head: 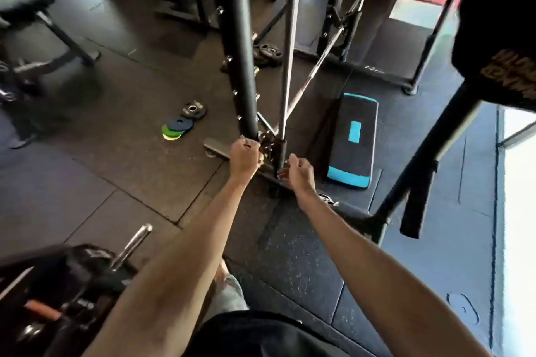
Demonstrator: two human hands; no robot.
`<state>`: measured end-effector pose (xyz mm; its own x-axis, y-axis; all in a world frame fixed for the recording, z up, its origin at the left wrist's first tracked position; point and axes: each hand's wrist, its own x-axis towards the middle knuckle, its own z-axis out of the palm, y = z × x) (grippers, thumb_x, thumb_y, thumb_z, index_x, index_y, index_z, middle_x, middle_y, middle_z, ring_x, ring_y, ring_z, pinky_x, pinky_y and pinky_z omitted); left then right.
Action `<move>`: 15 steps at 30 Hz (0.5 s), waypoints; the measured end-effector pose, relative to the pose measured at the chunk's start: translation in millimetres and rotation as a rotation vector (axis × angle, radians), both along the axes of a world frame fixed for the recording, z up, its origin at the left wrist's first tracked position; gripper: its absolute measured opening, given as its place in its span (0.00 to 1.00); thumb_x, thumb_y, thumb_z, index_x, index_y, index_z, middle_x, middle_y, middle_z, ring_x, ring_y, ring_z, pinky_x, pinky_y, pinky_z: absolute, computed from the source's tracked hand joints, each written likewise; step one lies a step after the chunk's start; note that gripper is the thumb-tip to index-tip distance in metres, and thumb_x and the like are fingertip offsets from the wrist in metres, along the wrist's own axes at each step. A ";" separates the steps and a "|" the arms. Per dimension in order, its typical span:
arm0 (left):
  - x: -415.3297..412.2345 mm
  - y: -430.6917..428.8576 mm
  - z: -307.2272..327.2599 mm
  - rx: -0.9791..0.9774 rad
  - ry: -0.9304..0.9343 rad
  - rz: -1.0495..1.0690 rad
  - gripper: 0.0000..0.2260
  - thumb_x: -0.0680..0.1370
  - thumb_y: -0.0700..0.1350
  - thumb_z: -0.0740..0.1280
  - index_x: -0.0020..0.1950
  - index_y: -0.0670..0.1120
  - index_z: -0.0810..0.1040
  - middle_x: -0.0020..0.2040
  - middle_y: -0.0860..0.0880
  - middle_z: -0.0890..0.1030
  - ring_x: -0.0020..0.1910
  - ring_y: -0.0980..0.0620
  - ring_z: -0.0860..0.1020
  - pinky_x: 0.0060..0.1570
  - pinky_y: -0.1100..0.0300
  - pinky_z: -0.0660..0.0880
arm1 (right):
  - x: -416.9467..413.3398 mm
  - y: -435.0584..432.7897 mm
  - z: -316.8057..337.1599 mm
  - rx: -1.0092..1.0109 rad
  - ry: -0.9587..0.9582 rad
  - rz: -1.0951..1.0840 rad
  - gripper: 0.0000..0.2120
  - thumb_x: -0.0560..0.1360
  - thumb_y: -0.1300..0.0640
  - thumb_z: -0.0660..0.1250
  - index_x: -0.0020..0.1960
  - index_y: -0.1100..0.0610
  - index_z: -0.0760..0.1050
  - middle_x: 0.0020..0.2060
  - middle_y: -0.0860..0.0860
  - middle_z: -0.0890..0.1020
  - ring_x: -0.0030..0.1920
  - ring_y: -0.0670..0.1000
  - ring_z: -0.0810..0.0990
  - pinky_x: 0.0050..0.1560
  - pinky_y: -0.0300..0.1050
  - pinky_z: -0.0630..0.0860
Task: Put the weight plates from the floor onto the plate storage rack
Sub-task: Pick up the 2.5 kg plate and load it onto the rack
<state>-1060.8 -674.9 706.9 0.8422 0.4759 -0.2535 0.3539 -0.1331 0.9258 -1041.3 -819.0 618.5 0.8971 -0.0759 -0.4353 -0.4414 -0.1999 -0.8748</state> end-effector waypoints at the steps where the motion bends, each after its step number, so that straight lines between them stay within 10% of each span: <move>1: -4.6 26.1 -18.9 -0.006 0.075 0.017 0.06 0.76 0.39 0.63 0.41 0.40 0.77 0.30 0.44 0.80 0.23 0.51 0.76 0.24 0.60 0.73 | 0.2 25.7 -14.6 -0.044 0.046 0.093 0.23 0.72 0.33 0.56 0.40 0.52 0.74 0.43 0.59 0.85 0.48 0.63 0.84 0.53 0.63 0.80; 12: -57.6 289.9 -121.8 0.091 0.677 -0.126 0.11 0.78 0.44 0.59 0.45 0.38 0.78 0.30 0.44 0.79 0.30 0.44 0.80 0.28 0.62 0.70 | 16.1 281.5 -27.4 -0.612 0.162 1.031 0.16 0.79 0.50 0.61 0.58 0.61 0.75 0.58 0.60 0.80 0.60 0.60 0.78 0.52 0.45 0.71; 15: -45.9 341.0 -119.4 0.126 0.707 -0.155 0.17 0.81 0.43 0.57 0.32 0.44 0.71 0.28 0.47 0.74 0.32 0.45 0.78 0.32 0.59 0.70 | 39.3 331.9 -30.8 -0.718 0.134 1.175 0.19 0.81 0.49 0.60 0.62 0.63 0.74 0.62 0.63 0.78 0.63 0.62 0.77 0.57 0.48 0.73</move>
